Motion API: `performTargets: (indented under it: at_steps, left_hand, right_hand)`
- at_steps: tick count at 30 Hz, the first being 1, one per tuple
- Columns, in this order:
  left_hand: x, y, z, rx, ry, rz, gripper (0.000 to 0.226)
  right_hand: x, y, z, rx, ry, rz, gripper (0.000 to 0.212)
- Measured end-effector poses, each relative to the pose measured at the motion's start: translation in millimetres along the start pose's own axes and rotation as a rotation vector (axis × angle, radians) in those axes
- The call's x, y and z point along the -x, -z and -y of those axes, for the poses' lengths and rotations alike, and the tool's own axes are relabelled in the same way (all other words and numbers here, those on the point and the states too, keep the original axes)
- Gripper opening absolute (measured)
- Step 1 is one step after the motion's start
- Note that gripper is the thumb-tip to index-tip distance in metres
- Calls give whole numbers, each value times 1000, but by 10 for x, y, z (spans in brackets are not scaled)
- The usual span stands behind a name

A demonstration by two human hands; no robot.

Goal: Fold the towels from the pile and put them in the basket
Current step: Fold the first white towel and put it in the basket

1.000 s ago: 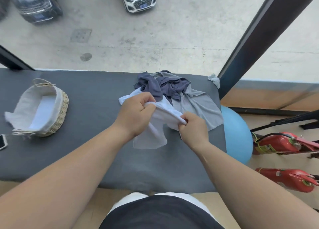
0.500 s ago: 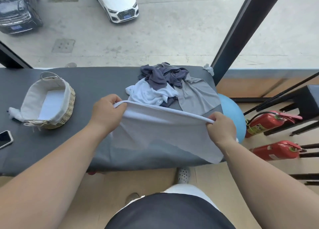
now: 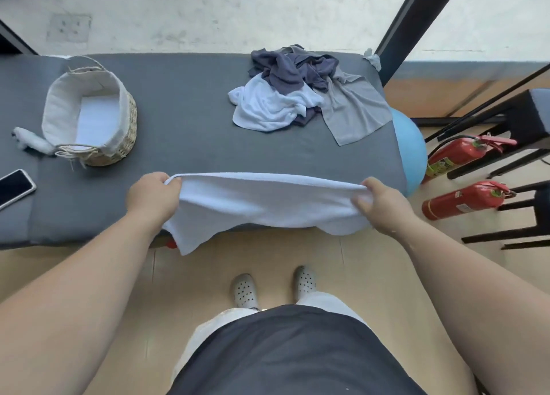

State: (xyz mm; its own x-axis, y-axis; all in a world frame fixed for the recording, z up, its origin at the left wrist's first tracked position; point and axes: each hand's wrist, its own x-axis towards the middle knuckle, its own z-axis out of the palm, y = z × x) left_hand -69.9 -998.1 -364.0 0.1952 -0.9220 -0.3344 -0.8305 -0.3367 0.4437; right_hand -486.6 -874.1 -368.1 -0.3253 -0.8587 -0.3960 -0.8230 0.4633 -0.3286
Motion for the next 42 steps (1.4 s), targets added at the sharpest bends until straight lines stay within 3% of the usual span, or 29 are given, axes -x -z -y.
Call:
performTargets:
  at_steps: [3, 6, 10, 15, 21, 25, 26, 28, 30, 32, 42]
  left_hand:
    - [60, -163, 170, -81, 25, 104, 38]
    - [139, -382, 231, -134, 49, 158, 37]
    - [99, -681, 172, -173, 56, 130, 43]
    - [-375, -1155, 75, -200, -8, 41, 42]
    - [-1564, -1610, -155, -201, -60, -211, 34]
    - [-1846, -1890, -252, -288, -182, -328, 48]
    - [-1760, -2030, -291, -281, -246, -308, 52]
    - [-1516, -2402, -322, -314, -350, -172, 58]
    - [-1328, -2773, -266, -408, -368, 5, 68]
    - [-1344, -3018, -173, -498, -355, 88, 78]
    - [-1818, -3189, -255, -535, -378, -53, 101]
  right_hand:
    - [-53, -103, -12, 127, 34, 184, 28]
    - [-140, -207, -63, 80, 60, 233, 20]
    - [-341, -293, -84, -88, 47, 295, 12]
    - [-951, -417, -200, -31, 111, 389, 19]
    - [-2258, -671, -239, 115, 148, 208, 30]
    - [-2759, -863, -191, 259, 151, -355, 50]
    - [-2743, -984, -153, 229, 155, -422, 50]
    - [-2583, -1327, -69, 204, 187, -356, 54]
    - [-2392, -1732, -38, 290, 156, -121, 67]
    - [-2327, -2052, -109, 351, 106, 5, 76]
    - [-2699, -2228, -217, 348, 193, -159, 84]
